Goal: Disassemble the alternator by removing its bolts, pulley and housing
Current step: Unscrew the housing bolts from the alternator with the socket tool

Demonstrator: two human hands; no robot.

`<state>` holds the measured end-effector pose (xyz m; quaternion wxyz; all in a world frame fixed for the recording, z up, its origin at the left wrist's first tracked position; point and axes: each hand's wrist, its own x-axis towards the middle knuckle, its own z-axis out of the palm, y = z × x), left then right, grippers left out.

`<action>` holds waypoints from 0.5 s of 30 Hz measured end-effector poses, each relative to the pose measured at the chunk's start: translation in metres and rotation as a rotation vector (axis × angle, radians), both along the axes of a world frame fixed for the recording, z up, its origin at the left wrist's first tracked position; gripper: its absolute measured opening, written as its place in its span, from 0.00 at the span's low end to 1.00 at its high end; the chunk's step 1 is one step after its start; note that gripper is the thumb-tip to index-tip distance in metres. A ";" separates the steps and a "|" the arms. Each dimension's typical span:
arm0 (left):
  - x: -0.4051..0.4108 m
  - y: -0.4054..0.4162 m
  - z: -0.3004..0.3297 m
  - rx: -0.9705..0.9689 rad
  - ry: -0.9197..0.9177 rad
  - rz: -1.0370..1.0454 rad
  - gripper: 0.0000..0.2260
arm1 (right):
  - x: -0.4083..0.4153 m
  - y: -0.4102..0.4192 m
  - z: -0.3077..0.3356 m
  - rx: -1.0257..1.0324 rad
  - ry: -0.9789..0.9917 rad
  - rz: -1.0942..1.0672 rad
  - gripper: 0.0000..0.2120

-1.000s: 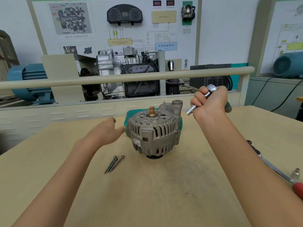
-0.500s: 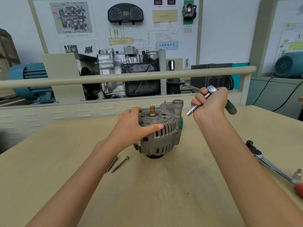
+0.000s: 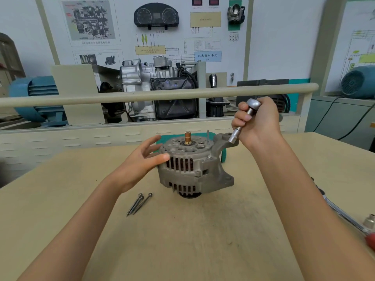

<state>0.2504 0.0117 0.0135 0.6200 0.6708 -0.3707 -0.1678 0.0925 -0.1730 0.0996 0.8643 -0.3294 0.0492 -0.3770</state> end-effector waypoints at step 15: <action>-0.027 -0.006 0.035 0.058 -0.280 0.027 0.20 | 0.017 0.033 0.002 -0.192 0.137 0.222 0.12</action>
